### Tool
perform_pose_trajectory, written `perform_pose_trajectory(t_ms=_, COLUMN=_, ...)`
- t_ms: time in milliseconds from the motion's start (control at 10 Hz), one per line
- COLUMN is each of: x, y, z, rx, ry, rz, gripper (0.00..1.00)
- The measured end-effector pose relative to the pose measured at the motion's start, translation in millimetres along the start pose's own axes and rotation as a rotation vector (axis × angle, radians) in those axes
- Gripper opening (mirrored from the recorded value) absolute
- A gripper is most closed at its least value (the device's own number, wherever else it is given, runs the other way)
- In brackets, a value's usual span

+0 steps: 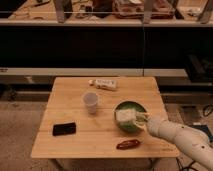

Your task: Place the white sponge in the ceramic bowl

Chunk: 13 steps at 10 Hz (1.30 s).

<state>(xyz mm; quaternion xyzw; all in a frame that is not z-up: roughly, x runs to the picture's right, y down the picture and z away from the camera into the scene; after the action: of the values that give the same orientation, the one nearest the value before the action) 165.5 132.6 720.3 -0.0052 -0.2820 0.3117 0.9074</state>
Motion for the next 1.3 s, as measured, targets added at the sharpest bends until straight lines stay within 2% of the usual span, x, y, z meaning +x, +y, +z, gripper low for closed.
perform_pose_trajectory(t_ms=100, x=-3.6, y=-3.0, z=6.5, rx=0.001, ry=0.001, rz=-0.001, gripper=0.01)
perform_pose_trajectory(t_ms=200, x=-5.1, y=-6.5, z=13.0, rx=0.001, ry=0.007, rz=-0.001, gripper=0.06)
perform_pose_trajectory(t_ms=500, x=-4.7, y=-18.6, z=25.8, rx=0.009, ry=0.032, rz=-0.002, gripper=0.36)
perform_pose_trajectory(t_ms=600, x=-3.0, y=-25.6, z=24.8, rx=0.021, ry=0.043, rz=-0.003, gripper=0.48)
perform_pose_trajectory(t_ms=900, x=-1.4, y=-39.5, z=16.5, rx=0.048, ry=0.064, rz=-0.009, gripper=0.76)
perform_pose_trajectory(t_ms=1000, x=-0.2, y=-43.3, z=12.6, rx=0.057, ry=0.07, rz=-0.009, gripper=0.8)
perform_pose_trajectory(t_ms=1300, x=-1.3, y=-45.0, z=7.1, rx=0.065, ry=0.07, rz=-0.005, gripper=0.8)
